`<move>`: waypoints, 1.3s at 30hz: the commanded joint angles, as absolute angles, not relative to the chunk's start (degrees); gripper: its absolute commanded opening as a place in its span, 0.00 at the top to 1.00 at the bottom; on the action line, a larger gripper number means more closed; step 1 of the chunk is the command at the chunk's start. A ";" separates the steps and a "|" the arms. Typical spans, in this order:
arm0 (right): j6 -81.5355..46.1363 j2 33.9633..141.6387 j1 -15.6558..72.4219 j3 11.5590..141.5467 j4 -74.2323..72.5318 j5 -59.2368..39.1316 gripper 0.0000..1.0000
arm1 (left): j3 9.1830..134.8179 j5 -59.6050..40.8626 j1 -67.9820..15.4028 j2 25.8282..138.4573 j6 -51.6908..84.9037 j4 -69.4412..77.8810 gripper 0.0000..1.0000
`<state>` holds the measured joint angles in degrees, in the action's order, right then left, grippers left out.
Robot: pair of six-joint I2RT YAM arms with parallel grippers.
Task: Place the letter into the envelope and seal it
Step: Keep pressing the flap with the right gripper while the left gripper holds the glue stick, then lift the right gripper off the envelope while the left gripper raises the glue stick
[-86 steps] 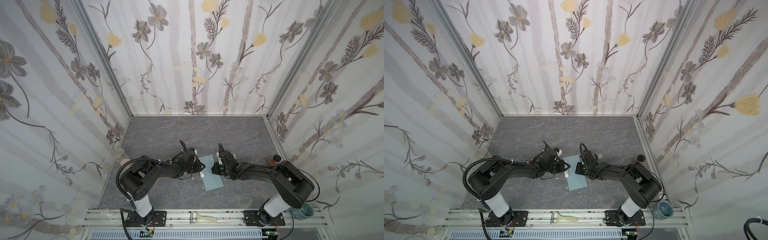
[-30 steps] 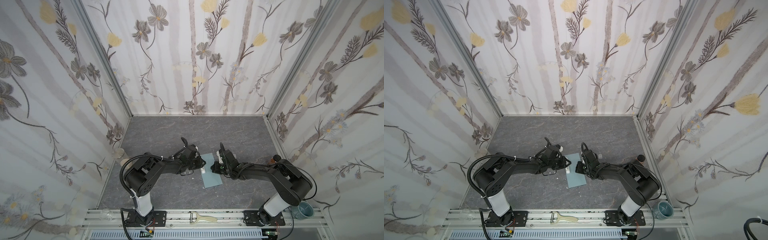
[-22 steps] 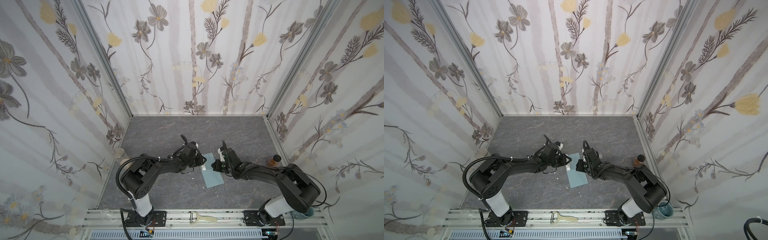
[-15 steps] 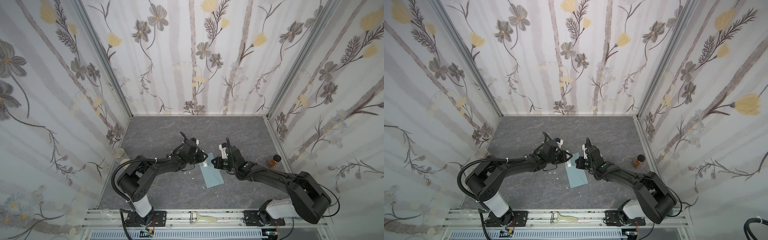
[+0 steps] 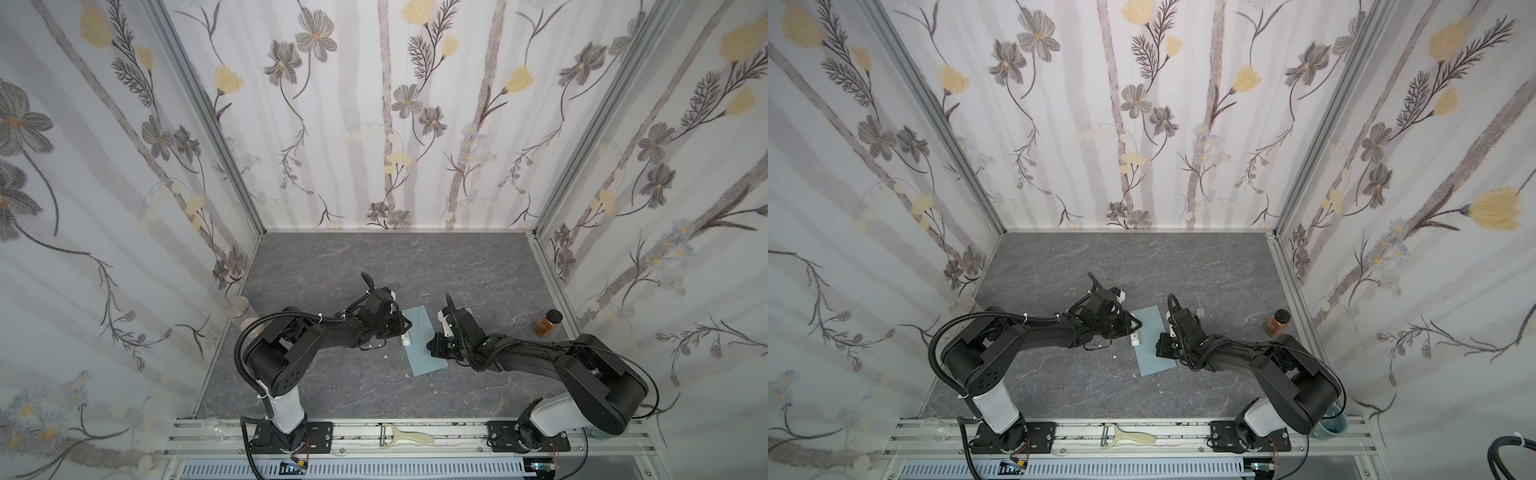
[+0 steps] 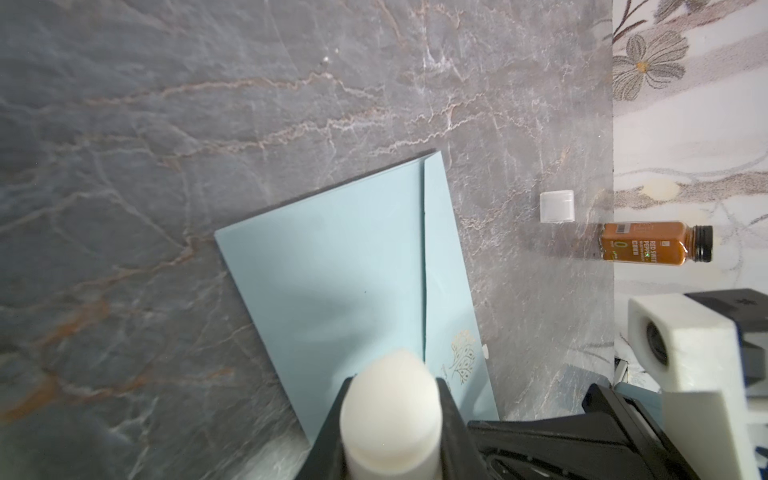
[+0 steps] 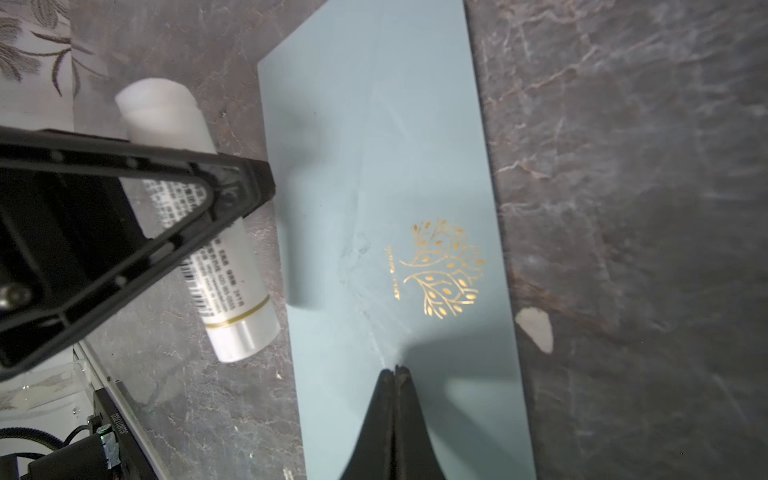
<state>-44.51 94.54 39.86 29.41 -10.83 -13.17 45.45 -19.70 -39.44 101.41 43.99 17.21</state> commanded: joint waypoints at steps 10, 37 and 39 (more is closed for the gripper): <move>-45.26 99.53 40.08 30.91 -15.52 -12.90 1.00 | 44.04 -20.30 -39.62 104.13 44.65 18.90 1.00; -44.90 88.05 39.73 35.15 -12.30 -15.49 1.00 | 47.69 -20.29 -39.56 97.20 45.56 19.25 1.00; -45.24 85.78 39.47 34.83 -12.45 -16.16 1.00 | 48.87 -20.72 -39.58 96.11 46.29 19.25 1.00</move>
<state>-44.91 87.72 39.70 34.54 -12.69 -14.90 47.48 -20.21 -39.59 97.43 45.23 18.59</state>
